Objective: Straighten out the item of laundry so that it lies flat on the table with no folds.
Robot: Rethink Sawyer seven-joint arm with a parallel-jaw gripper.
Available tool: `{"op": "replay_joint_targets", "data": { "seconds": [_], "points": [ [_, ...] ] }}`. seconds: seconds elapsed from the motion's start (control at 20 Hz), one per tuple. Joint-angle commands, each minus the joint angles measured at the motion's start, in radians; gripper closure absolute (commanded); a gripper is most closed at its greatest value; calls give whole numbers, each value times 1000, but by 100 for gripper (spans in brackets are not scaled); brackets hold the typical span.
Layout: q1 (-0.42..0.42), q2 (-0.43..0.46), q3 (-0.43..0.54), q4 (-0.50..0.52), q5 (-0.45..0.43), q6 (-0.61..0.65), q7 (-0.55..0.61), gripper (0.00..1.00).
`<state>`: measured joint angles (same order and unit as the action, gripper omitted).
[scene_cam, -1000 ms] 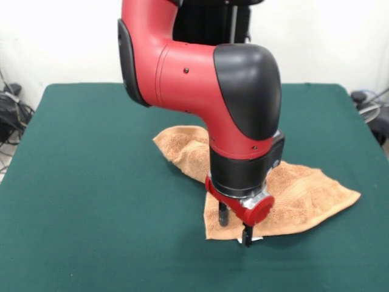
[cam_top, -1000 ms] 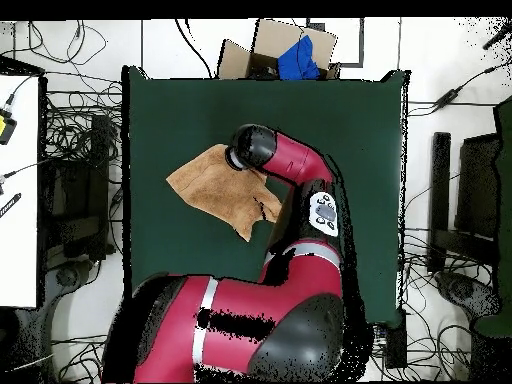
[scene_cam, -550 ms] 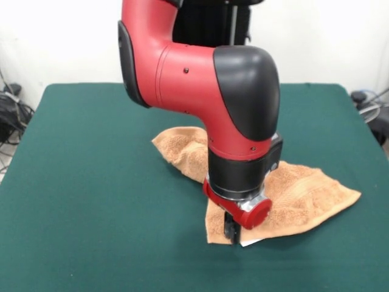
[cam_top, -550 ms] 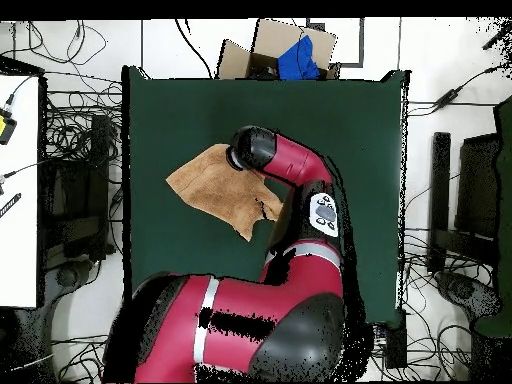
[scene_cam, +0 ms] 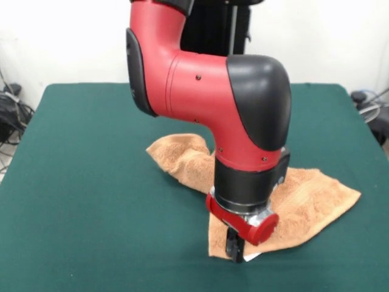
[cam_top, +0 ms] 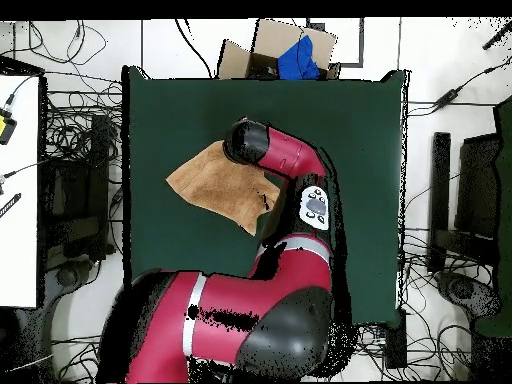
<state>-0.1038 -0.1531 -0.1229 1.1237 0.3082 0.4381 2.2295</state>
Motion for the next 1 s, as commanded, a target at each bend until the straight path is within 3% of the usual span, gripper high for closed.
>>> {"op": "replay_joint_targets", "data": {
  "seconds": [0.05, 0.45, 0.6, 0.7, 1.0],
  "points": [
    [27, 203, -18, -217, 33, -84, 162, 100],
    [35, 318, -98, -414, 58, -116, 206, 100],
    [26, 330, -82, -436, 63, -111, 194, 100],
    [25, 318, -64, -418, 57, -107, 179, 100],
    [37, 202, -36, -230, 35, -65, 183, 100]
  ]
}}
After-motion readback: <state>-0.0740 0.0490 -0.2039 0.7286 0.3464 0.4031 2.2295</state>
